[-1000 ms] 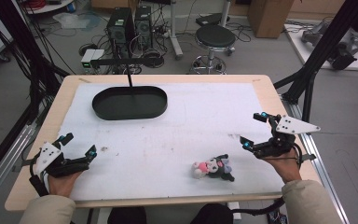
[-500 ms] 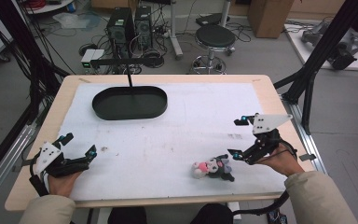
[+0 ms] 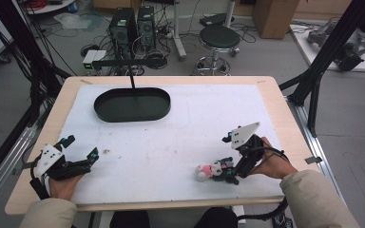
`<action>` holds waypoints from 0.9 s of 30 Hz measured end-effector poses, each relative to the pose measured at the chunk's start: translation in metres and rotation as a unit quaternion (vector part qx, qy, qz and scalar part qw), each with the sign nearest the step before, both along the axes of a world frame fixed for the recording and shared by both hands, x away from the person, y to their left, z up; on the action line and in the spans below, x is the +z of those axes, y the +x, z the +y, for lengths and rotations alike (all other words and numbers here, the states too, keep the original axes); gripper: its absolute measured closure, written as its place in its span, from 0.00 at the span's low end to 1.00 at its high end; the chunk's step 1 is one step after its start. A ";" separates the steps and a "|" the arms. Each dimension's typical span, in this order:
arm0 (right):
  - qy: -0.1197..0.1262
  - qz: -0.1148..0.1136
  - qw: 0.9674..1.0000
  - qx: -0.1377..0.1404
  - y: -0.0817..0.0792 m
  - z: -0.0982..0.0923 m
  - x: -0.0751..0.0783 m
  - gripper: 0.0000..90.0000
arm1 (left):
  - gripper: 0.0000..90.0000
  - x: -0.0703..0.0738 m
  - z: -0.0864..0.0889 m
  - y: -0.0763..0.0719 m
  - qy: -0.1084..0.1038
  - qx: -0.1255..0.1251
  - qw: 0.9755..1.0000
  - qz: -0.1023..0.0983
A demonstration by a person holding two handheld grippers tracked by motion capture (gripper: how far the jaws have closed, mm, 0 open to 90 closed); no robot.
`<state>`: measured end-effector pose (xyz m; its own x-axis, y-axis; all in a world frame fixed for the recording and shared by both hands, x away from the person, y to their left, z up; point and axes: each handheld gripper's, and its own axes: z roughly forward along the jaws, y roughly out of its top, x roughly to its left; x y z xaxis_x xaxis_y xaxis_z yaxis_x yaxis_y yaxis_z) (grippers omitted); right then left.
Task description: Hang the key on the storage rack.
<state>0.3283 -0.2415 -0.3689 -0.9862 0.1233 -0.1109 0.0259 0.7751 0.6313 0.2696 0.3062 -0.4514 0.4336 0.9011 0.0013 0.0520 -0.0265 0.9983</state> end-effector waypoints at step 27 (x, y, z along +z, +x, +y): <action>-0.094 0.056 0.993 0.051 0.003 0.019 -0.037 0.01 | 0.02 0.000 0.000 0.000 0.002 -0.001 1.000 0.000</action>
<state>0.3318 -0.2221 -0.4061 -0.9999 0.0100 -0.0111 0.0036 0.8814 0.4724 0.2696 0.3063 -0.4514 0.4354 0.9002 0.0042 0.0518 -0.0297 0.9982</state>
